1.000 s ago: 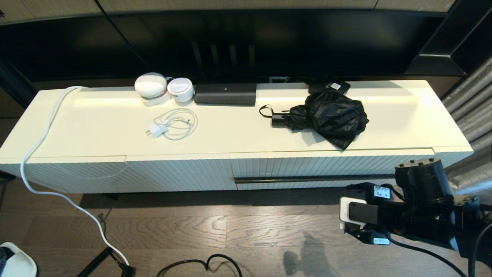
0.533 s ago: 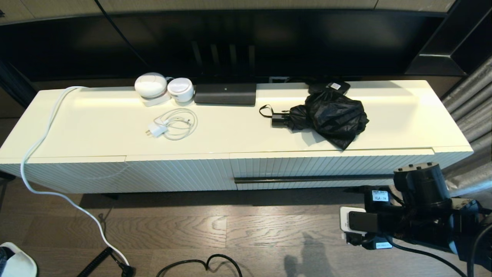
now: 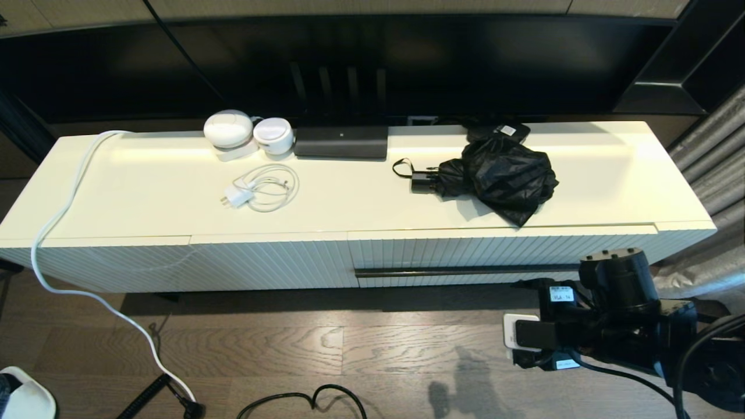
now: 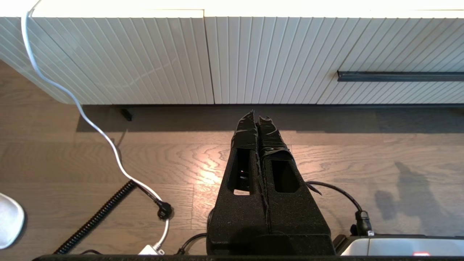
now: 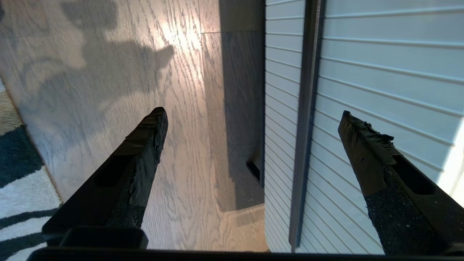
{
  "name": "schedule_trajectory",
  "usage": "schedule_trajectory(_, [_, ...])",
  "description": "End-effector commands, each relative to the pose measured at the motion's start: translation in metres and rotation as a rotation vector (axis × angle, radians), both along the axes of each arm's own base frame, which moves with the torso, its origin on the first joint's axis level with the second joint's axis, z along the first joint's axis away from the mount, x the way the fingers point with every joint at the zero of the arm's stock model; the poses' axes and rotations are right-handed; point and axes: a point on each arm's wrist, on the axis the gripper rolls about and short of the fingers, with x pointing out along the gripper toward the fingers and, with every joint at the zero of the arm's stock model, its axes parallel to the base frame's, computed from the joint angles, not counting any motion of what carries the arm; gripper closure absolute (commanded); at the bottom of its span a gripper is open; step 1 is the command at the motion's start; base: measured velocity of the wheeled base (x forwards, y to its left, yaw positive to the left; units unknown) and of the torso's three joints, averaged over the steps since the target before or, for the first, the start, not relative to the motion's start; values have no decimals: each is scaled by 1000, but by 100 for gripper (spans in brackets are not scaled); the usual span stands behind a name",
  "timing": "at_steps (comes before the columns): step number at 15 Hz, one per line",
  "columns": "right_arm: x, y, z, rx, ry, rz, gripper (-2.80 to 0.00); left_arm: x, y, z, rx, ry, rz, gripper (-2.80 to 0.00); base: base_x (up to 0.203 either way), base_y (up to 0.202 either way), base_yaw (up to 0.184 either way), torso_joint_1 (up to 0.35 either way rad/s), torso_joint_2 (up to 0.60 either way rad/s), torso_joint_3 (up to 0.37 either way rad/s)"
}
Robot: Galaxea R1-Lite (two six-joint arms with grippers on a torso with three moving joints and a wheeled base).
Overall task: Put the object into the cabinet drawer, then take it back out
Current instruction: Open the drawer
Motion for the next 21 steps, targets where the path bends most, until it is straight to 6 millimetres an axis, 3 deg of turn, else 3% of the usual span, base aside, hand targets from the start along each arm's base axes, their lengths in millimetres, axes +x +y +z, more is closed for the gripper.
schedule_trajectory(1, [10, 4, -20, -24, 47, 3, -280, 0, 0, 0, -1, 1, 1, 0, 0, 0, 0, 0, 0, 0])
schedule_trajectory(9, [40, 12, -44, -28, 77, -14, -280, 0, 0, 0, -1, 1, 0, 0, 0, 0, 0, 0, 0, 0])
schedule_trajectory(21, [72, 22, -61, 31, 63, -47, -280, 0, 0, 0, -1, 0, 0, 0, 0, 0, 0, 0, 0, 0])
